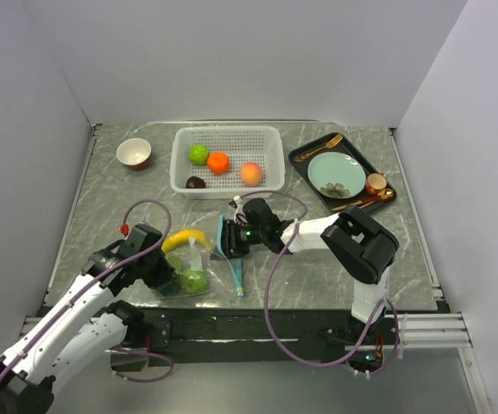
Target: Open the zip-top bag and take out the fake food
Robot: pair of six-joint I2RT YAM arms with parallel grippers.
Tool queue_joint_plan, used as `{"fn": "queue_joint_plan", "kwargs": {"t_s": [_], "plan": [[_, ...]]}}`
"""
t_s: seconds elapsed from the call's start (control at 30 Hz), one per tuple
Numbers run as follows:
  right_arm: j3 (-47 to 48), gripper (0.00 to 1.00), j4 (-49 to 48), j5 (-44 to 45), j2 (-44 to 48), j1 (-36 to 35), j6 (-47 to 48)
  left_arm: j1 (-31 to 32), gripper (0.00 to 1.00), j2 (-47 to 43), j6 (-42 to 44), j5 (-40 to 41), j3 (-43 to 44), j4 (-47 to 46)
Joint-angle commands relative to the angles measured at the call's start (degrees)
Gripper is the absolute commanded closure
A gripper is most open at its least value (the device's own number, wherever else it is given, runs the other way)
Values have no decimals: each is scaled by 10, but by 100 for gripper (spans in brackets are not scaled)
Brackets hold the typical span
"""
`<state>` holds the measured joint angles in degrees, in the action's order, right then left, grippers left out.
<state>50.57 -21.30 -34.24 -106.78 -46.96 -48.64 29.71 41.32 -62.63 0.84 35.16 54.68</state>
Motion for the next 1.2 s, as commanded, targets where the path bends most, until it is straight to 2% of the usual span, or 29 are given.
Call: {"fn": "queue_joint_plan", "kwargs": {"t_s": [0.0,0.17,0.4,0.57,0.9,1.17], "plan": [[16,62,-30,-19,-21,-8,-6,22,99,23,-2,-14,16,-2],[25,62,-13,-21,-30,-15,9,54,99,52,-24,-10,5,-33],[23,58,-23,-36,-23,-23,17,61,99,55,-60,35,-32,-76],[22,48,-30,-49,-18,-30,18,83,99,68,-93,64,-45,-99],[10,20,-37,-44,7,-35,13,97,99,88,-120,63,-76,-159],[41,17,-4,-29,-4,-59,15,107,99,111,-130,73,-75,-194]]}}
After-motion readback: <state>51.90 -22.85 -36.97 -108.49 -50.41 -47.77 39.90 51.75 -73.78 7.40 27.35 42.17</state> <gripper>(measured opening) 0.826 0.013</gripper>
